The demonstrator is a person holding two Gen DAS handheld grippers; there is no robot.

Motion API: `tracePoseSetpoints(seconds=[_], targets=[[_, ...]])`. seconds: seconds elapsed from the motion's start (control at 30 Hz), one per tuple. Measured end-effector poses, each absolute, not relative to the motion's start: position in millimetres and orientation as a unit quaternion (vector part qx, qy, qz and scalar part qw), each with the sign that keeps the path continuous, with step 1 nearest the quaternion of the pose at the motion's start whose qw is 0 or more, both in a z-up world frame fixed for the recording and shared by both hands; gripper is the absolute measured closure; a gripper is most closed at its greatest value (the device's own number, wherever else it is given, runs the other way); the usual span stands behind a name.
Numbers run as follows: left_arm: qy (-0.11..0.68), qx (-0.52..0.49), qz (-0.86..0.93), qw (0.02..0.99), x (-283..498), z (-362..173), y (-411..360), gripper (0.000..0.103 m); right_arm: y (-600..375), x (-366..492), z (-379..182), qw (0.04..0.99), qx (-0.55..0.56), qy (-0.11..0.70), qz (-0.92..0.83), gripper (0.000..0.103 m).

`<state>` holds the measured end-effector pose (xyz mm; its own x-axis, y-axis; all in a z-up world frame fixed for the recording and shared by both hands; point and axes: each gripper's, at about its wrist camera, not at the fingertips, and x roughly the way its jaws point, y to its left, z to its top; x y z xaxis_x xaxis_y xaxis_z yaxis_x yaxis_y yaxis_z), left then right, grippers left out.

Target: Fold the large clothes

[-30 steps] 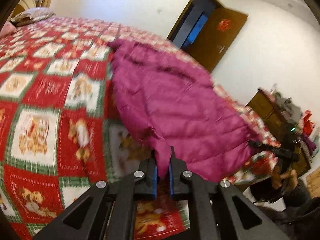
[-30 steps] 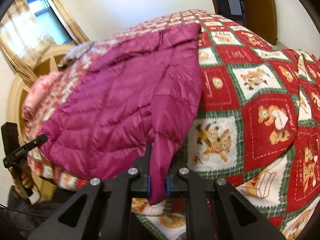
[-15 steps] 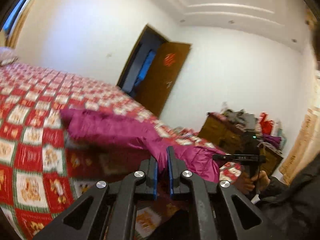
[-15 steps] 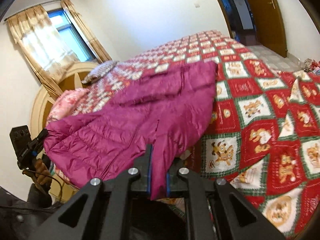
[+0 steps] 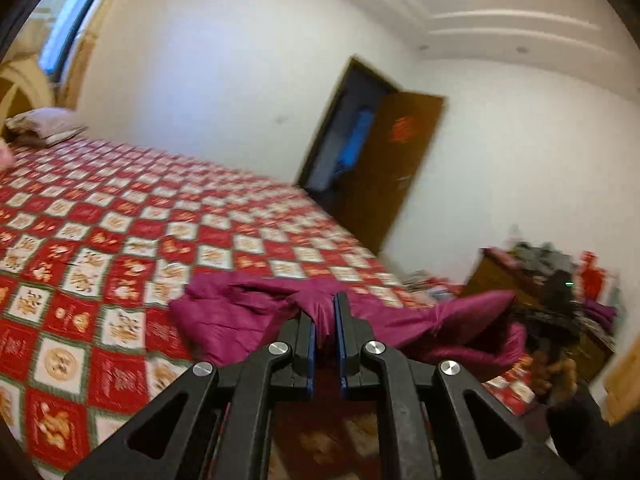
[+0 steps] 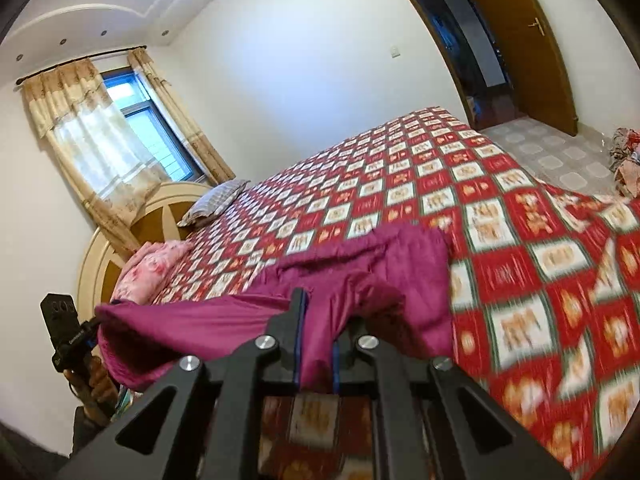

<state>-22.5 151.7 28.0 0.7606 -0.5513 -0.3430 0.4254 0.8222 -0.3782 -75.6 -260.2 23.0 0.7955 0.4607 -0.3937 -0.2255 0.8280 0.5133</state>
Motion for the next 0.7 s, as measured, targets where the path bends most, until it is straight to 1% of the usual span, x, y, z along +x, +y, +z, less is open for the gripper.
tracePoseSetpoints(seconds=[0.13, 0.27, 0.33, 0.43, 0.6, 0.67, 0.7], targets=[[0.264, -0.151, -0.204, 0.931, 46, 14, 147, 0.096, -258, -11, 23, 0.921, 0.229, 0.27, 0.161, 0.089], [0.315, -0.151, -0.127, 0.928, 110, -13, 142, 0.096, -253, 58, 0, 0.915, 0.239, 0.303, 0.121, 0.089], [0.347, -0.14, -0.094, 0.922, 143, -35, 136, 0.096, -249, 82, -14, 0.914, 0.232, 0.317, 0.101, 0.089], [0.382, -0.123, -0.06, 0.914, 173, -60, 126, 0.096, -240, 111, -39, 0.913, 0.218, 0.336, 0.073, 0.088], [0.414, -0.096, -0.022, 0.905, 209, -93, 110, 0.096, -232, 141, -73, 0.914, 0.195, 0.355, 0.025, 0.085], [0.423, -0.093, -0.013, 0.901, 221, -105, 106, 0.095, -230, 147, -85, 0.917, 0.18, 0.356, 0.005, 0.083], [0.428, -0.091, -0.01, 0.899, 225, -111, 105, 0.095, -227, 149, -88, 0.919, 0.17, 0.355, -0.005, 0.08]])
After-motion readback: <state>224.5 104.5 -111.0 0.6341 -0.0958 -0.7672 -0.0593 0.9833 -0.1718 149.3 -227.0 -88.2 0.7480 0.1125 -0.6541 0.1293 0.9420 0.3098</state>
